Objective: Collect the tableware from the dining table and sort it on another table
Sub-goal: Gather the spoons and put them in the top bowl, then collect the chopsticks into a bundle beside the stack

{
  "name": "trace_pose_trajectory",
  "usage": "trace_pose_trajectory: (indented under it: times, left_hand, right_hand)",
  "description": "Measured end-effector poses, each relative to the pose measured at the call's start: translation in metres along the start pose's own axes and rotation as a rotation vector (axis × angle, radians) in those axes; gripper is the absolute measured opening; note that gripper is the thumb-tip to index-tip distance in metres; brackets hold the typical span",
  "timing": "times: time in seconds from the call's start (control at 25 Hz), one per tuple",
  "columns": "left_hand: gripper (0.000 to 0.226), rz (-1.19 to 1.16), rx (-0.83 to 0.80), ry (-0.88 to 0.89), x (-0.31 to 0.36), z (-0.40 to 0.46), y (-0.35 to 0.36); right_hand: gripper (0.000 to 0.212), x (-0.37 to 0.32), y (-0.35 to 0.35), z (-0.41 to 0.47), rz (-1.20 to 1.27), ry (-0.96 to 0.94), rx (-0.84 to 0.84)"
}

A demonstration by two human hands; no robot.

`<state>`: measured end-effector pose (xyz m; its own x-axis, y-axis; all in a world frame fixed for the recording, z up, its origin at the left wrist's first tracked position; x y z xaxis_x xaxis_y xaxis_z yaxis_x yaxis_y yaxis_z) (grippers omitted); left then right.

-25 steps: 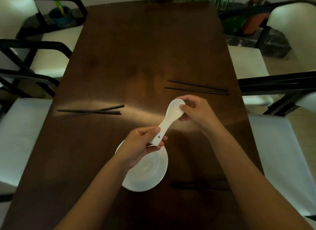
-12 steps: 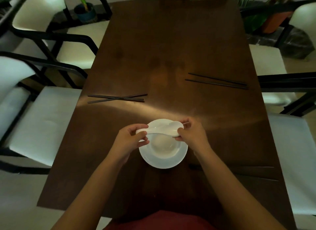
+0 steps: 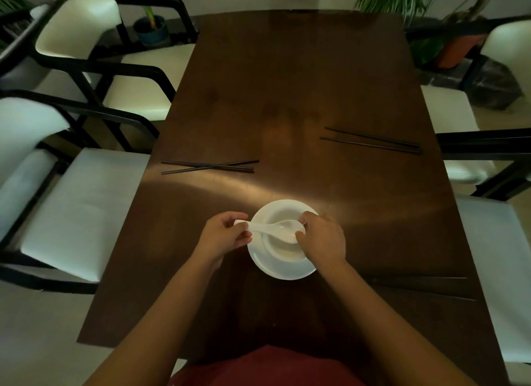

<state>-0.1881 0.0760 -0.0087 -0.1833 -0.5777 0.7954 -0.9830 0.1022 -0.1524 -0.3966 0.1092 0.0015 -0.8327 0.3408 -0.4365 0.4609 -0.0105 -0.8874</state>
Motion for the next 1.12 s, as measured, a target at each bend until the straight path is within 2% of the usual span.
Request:
trace_pose_trajectory:
  times: [0.28,0.48,0.56,0.68,0.84,0.96,1.04,1.12]
  left_hand:
    - [0.015,0.001,-0.057,-0.010,-0.001,-0.002,0.002]
    - [0.016,0.086,-0.099,-0.048,-0.003,-0.001,-0.004]
    - [0.018,0.178,-0.045,-0.009,0.000,0.007,-0.019]
    - [0.016,0.351,0.076,0.145,0.021,0.032,-0.059]
    - [0.026,0.723,0.146,0.398,0.066,0.080,-0.088]
    - [0.040,0.943,0.208,0.552,0.094,0.119,-0.089]
    - [0.046,1.101,0.173,0.630,0.100,0.147,-0.077]
    - [0.048,1.240,0.078,0.635,0.093,0.173,-0.059]
  right_hand:
    - [0.017,-0.005,0.006,-0.009,-0.249,-0.157,0.031]
    - [0.023,-0.009,-0.008,-0.010,-0.130,-0.158,0.101]
    - [0.024,-0.015,-0.018,-0.004,-0.041,-0.158,0.156]
    - [0.029,-0.037,-0.022,0.028,0.027,-0.183,0.137]
    - [0.042,-0.082,-0.005,0.090,-0.033,-0.312,0.045]
    - [0.044,-0.112,0.021,0.133,-0.152,-0.398,0.011]
    - [0.042,-0.132,0.046,0.155,-0.245,-0.479,-0.023]
    - [0.042,-0.145,0.072,0.167,-0.312,-0.551,-0.077]
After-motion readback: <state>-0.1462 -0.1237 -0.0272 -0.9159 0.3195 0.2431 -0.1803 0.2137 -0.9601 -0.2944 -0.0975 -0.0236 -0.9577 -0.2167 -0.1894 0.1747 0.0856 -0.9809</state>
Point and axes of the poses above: each hand's wrist, its own z-axis towards the middle knuckle, its own y-axis out of the palm, x = y × z, the point moved 9 cm from there along z, towards the middle knuckle, and after that the axes turned 2 degrees about x, right-handed, at the moved point
